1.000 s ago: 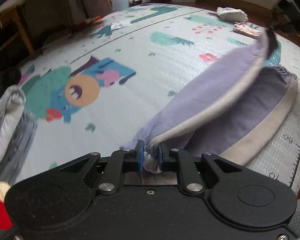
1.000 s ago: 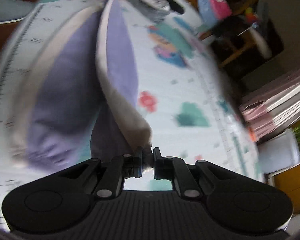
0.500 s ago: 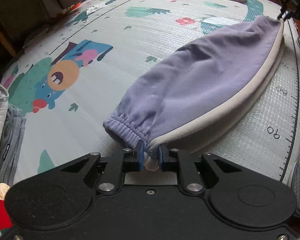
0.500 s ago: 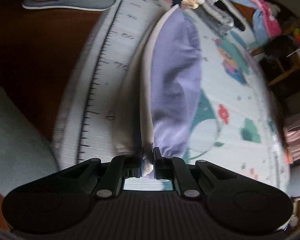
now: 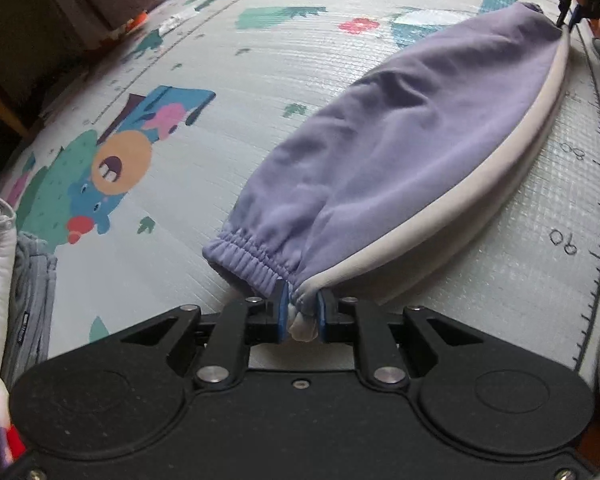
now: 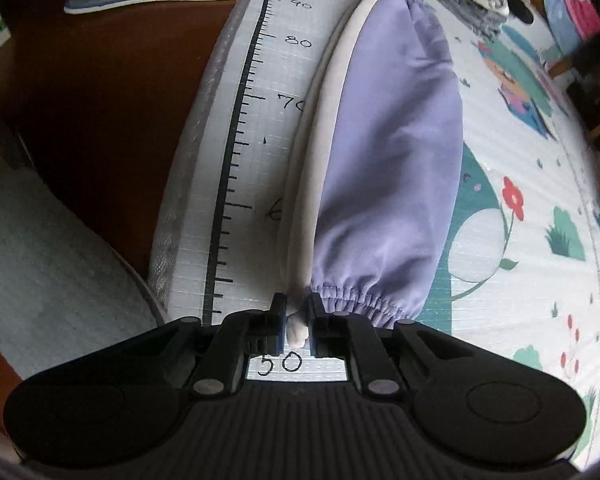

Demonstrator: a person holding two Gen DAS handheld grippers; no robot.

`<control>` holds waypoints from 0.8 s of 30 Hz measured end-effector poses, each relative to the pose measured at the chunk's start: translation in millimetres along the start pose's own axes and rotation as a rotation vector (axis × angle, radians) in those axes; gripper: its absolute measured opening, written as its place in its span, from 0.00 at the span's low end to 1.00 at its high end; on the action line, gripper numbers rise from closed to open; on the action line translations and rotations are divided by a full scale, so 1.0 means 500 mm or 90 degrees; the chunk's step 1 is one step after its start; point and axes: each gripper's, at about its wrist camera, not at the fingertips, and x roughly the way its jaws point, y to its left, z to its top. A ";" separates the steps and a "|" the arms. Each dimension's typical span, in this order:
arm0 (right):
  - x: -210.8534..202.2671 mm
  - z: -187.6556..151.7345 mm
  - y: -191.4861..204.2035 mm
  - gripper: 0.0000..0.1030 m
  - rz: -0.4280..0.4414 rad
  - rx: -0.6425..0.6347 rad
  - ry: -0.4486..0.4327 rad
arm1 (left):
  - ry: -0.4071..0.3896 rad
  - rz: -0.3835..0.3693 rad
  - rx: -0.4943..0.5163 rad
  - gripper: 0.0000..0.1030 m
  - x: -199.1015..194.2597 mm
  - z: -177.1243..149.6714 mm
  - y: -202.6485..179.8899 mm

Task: Fold clothes
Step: 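Lower the folded trousers onto the mat and open both tools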

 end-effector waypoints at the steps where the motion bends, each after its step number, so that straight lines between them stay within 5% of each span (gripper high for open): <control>1: -0.005 0.002 -0.005 0.16 0.009 0.012 0.000 | 0.000 0.003 0.002 0.12 0.001 0.000 -0.003; 8: -0.060 -0.029 -0.105 0.18 0.057 0.215 -0.014 | -0.002 0.017 0.012 0.12 0.008 -0.003 -0.018; 13: -0.045 -0.078 -0.217 0.23 0.085 0.507 -0.090 | -0.001 0.020 0.006 0.12 0.012 -0.002 -0.019; 16: -0.007 -0.099 -0.249 0.26 0.092 0.608 -0.096 | 0.001 0.021 0.000 0.12 0.013 -0.001 -0.019; 19: 0.033 -0.108 -0.257 0.29 0.107 0.647 -0.070 | 0.000 0.021 -0.004 0.12 0.012 -0.002 -0.019; 22: 0.050 -0.088 -0.227 0.29 0.075 0.579 -0.035 | -0.002 0.019 -0.013 0.12 0.012 -0.003 -0.018; 24: 0.047 -0.072 -0.210 0.16 0.049 0.530 -0.022 | -0.004 0.018 -0.018 0.13 0.012 -0.005 -0.015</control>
